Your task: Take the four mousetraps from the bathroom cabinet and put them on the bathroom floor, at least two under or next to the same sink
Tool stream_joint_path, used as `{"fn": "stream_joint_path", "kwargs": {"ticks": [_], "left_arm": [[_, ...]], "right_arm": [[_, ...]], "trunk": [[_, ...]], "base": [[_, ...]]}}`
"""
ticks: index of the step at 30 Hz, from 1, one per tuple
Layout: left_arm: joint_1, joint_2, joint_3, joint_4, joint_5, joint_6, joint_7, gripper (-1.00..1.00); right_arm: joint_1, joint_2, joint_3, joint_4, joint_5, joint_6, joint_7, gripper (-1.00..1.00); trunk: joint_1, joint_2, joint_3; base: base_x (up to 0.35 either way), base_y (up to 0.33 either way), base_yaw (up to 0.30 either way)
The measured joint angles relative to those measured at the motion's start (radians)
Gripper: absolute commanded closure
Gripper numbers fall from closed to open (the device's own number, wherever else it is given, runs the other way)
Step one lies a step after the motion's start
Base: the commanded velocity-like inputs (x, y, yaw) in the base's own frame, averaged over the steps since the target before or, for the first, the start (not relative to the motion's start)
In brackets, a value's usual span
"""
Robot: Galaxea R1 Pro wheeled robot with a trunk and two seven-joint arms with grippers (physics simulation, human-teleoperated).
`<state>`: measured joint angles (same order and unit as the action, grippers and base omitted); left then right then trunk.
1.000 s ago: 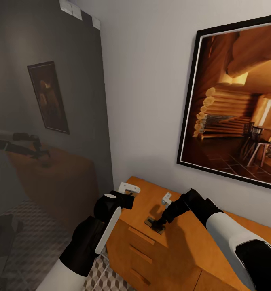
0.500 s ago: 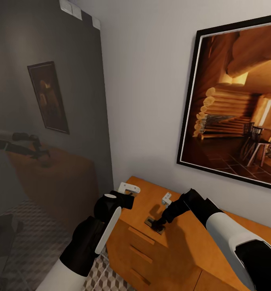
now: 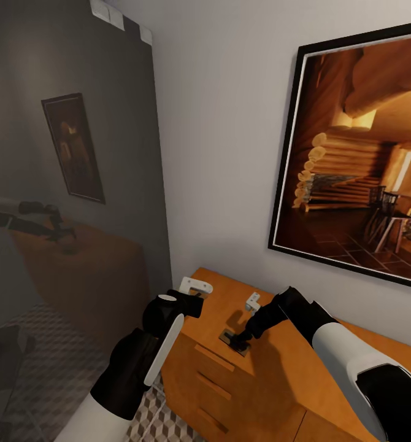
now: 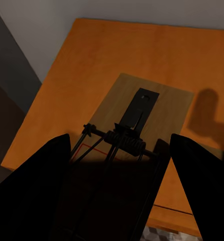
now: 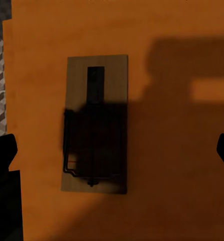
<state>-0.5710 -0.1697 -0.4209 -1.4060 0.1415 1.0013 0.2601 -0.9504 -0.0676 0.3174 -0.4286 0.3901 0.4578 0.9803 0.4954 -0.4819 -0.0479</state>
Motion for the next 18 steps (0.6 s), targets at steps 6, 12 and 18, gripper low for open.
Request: {"fn": "stream_joint_path", "kwargs": {"ticks": [6, 12, 18], "left_arm": [[0.000, 0.000, 0.000, 0.000, 0.000, 0.000, -0.002, 1.00], [0.000, -0.001, 0.000, 0.000, 0.000, -0.001, -0.002, 1.00], [0.000, 0.000, 0.000, 0.000, 0.000, -0.001, -0.001, 1.00]], "right_arm": [[0.000, 0.000, 0.000, 0.000, 0.000, 0.000, 0.000, -1.00], [0.000, 0.000, 0.000, 0.000, 0.000, 0.000, 0.000, -1.00], [0.000, 0.000, 0.000, 0.000, 0.000, 0.000, -0.001, -1.00]], "trunk": [[0.000, 0.000, 0.000], [0.000, 0.000, 0.000], [0.000, 0.000, 0.000]], "base": [[0.000, 0.000, 0.000], [0.000, 0.000, 0.000], [0.000, 0.000, 0.000]]}}
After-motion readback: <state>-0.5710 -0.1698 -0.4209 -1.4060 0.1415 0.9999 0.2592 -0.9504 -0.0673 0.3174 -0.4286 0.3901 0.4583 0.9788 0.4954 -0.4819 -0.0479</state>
